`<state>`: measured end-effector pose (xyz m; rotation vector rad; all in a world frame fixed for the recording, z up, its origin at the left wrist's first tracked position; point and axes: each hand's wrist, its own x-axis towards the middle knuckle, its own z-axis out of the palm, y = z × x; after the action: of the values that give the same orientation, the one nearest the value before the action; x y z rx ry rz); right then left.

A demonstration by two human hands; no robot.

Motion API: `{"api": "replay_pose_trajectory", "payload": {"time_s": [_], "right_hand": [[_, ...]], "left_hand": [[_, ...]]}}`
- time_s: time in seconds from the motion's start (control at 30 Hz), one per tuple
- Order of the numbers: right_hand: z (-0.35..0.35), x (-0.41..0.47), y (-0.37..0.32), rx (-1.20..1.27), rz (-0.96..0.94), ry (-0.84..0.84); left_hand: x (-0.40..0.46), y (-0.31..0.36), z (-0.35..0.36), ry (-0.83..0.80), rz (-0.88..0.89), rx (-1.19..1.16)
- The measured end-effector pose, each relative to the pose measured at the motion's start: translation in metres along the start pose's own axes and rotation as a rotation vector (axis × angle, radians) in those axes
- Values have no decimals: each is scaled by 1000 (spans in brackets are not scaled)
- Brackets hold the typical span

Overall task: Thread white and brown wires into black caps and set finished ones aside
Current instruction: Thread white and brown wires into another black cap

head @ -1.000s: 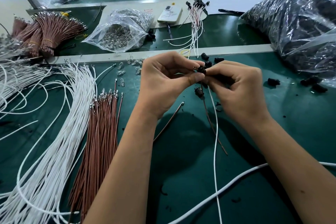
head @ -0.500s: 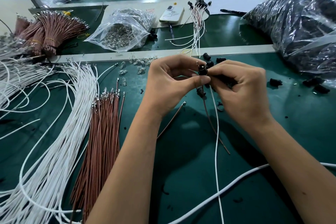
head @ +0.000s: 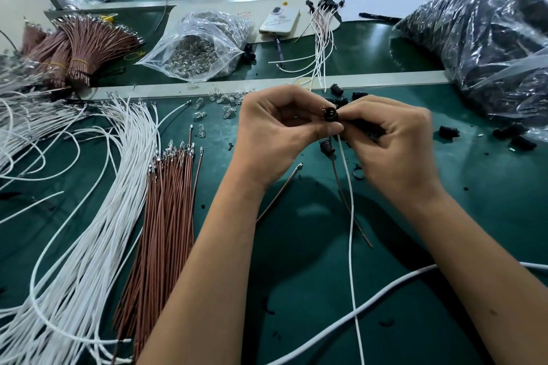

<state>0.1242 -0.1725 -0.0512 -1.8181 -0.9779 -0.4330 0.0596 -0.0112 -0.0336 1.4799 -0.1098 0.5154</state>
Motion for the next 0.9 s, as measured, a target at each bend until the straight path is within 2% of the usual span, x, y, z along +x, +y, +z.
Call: {"api": "replay_pose_trajectory", "payload": {"time_s": [0.73, 0.9], "right_hand": [[2, 0, 1, -60, 73, -49], [2, -1, 1, -24, 120, -85]], "left_hand": [[-2, -4, 4, 47, -23, -69], [-1, -6, 6, 59, -146, -138]]}}
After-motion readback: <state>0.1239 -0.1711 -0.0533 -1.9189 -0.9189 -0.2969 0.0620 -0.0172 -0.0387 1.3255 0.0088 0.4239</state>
